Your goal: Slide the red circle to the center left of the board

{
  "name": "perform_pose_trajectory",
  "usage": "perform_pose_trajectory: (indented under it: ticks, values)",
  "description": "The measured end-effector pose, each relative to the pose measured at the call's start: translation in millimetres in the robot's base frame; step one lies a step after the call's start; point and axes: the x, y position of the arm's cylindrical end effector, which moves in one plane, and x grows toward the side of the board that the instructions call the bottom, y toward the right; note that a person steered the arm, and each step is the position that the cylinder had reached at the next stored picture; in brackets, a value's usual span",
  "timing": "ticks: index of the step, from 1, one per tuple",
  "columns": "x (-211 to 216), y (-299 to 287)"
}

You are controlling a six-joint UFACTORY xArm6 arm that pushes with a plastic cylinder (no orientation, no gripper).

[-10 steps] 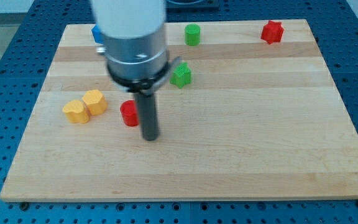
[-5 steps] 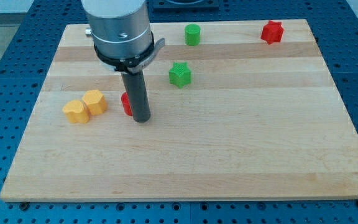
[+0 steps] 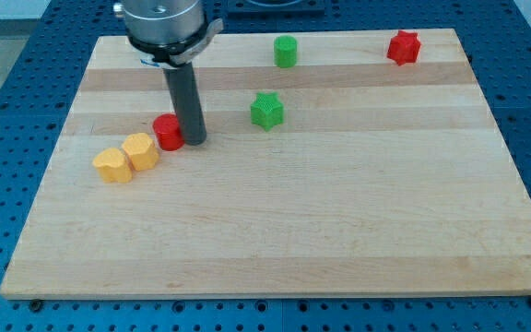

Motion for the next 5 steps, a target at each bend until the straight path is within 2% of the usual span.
perform_pose_trajectory:
  ticks: [3,5]
  values:
    - [0,-46]
    - [0,-54]
